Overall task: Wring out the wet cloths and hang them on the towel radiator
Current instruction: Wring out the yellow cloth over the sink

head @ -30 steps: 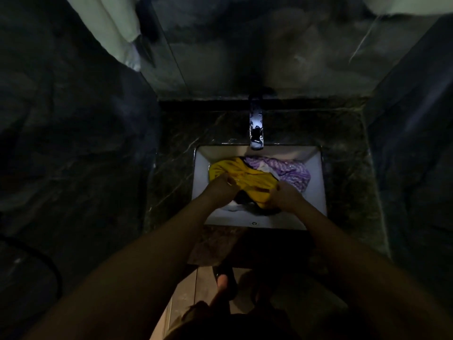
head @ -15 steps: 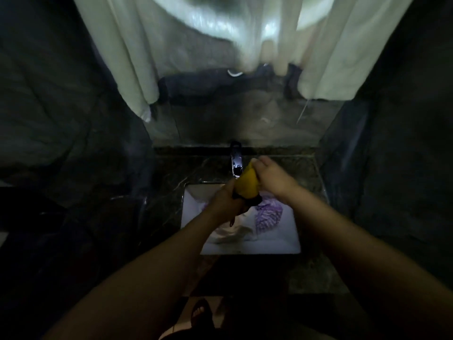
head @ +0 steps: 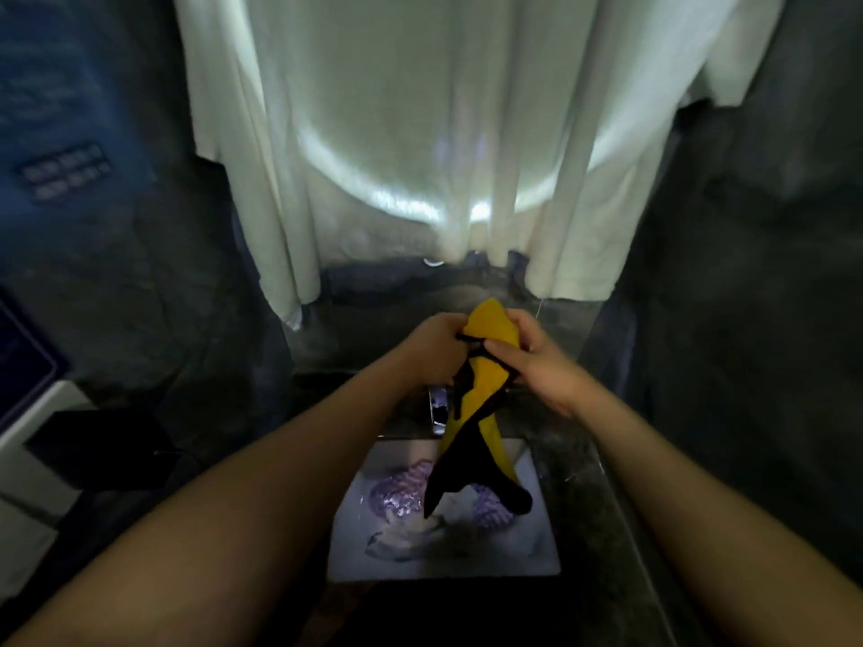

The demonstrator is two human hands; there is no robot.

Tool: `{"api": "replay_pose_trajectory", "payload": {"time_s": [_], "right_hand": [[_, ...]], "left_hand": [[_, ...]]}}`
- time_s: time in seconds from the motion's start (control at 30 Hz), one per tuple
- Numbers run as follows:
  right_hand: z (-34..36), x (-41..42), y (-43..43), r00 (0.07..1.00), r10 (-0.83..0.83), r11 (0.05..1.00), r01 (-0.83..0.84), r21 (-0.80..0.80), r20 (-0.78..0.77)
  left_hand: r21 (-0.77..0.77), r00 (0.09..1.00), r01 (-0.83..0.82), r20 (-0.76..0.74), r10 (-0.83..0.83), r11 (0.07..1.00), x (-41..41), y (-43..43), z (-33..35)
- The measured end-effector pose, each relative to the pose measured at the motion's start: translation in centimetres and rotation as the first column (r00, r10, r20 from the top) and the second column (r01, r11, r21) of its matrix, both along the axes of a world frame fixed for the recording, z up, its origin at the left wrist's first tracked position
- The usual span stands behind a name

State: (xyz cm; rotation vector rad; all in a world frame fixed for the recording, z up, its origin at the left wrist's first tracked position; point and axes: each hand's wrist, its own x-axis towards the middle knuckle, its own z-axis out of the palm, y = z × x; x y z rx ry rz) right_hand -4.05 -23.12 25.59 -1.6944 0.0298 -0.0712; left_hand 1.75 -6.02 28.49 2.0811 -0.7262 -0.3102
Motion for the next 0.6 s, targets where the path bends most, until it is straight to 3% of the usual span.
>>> {"api": "replay_pose_trajectory", "payload": {"time_s": [0.07,0.23,0.5,0.6], "right_hand": [[1.1,-0.1,-0.6,1.0,-0.02,0.999,0.02,-0.051,-0.006],[3.5,-0.3,-1.8,0.998,-0.062,0.89,0.063,-0.451,0.017],[6.2,-0.5,-3.7,0.975,-0.192,0.742,0.22,-0.633,0.113],[6.9,-0.1,-3.3,0.96,-0.268,0.752,0.261,-0.606,0.081]], "left_hand": [[0.098,0.99,0.01,0.142,-0.024,0.995,0.7,0.0,2.0],[0.256,0.94,-0.113,0.341,0.019,0.96,2.6,0.7,5.8],[0.243,0.949,-0.269,0.233,0.213,0.932,4.2,3.3,5.2],[0.25,0.97,-0.224,0.149,0.191,0.942,4.1,3.5,5.4]]}}
